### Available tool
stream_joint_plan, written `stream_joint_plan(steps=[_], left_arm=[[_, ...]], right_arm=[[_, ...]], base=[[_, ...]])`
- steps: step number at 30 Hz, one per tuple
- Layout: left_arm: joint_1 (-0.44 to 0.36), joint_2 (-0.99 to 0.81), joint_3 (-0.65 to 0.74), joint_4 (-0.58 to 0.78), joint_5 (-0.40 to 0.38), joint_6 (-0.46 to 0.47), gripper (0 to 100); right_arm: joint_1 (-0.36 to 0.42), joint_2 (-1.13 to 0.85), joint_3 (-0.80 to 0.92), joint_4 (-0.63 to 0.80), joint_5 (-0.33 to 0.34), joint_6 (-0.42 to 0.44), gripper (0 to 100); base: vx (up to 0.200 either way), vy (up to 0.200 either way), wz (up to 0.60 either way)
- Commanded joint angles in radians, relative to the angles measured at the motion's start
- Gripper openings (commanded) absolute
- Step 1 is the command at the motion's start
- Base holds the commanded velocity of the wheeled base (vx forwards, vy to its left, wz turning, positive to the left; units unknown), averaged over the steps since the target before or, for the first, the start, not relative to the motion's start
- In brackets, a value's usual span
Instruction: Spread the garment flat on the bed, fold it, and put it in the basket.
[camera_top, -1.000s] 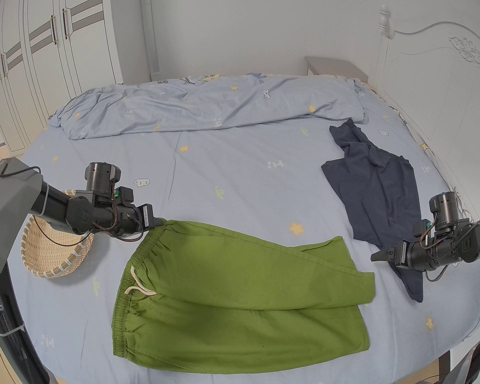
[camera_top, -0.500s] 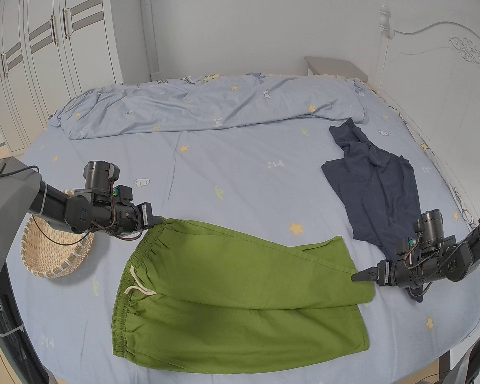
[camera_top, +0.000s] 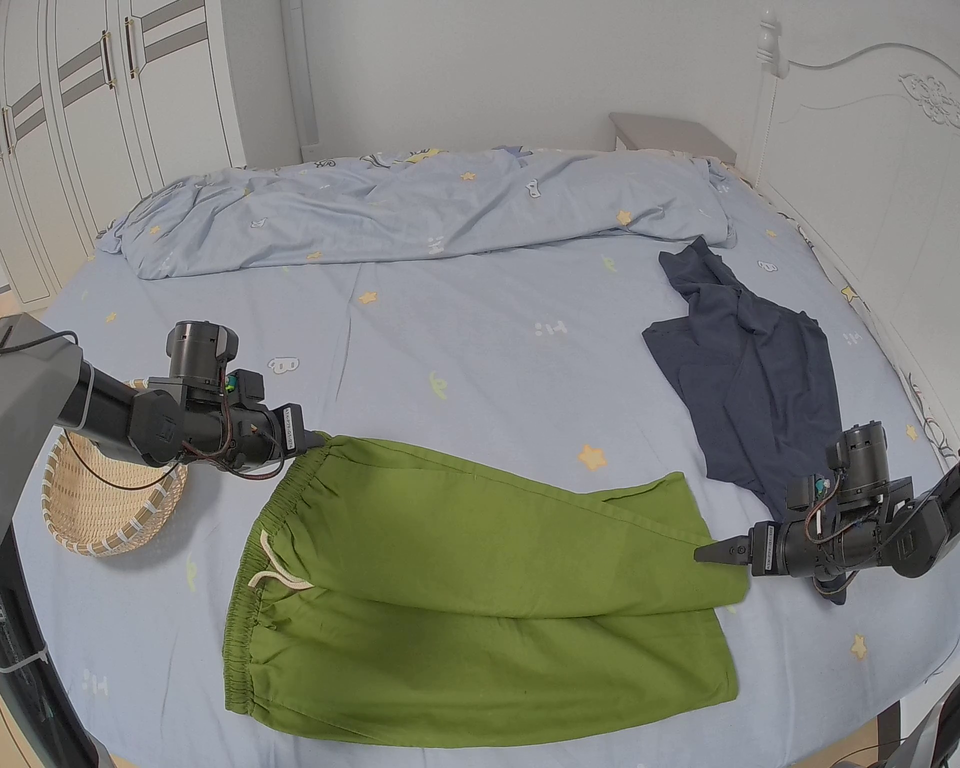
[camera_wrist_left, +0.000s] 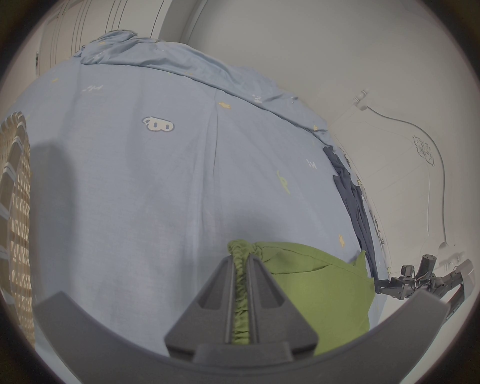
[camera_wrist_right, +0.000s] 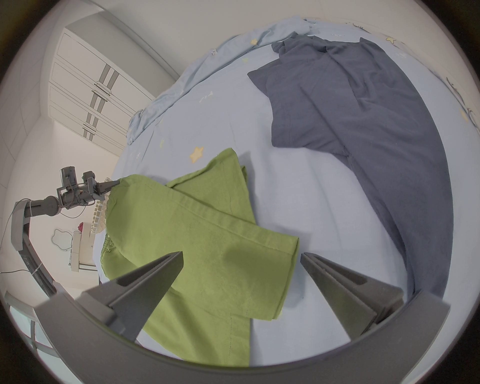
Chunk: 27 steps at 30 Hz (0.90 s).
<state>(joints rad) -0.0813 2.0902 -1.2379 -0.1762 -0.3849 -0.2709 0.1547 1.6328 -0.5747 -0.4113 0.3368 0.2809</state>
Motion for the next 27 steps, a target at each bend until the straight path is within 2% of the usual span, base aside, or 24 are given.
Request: stream_joint_plan(steps=[1, 10, 11, 27], left_arm=[[0.000, 0.001, 0.000, 0.001, 0.000, -0.001, 0], [0.000, 0.001, 0.000, 0.000, 0.000, 0.001, 0], [0.000, 0.001, 0.000, 0.000, 0.000, 0.001, 0], [0.002, 0.001, 0.000, 0.000, 0.000, 0.001, 0]], right_arm=[[0.005, -0.001, 0.012, -0.004, 0.001, 0.000, 100], [0.003, 0.004, 0.009, -0.006, 0.001, 0.000, 100], [0.003, 0.004, 0.009, -0.006, 0.001, 0.000, 0], [-0.009, 0.004, 0.009, -0.008, 0.001, -0.002, 0]], base=[[0.000, 0.000, 0.00], [0.000, 0.000, 0.00], [0.000, 0.000, 0.00], [0.000, 0.000, 0.00]])
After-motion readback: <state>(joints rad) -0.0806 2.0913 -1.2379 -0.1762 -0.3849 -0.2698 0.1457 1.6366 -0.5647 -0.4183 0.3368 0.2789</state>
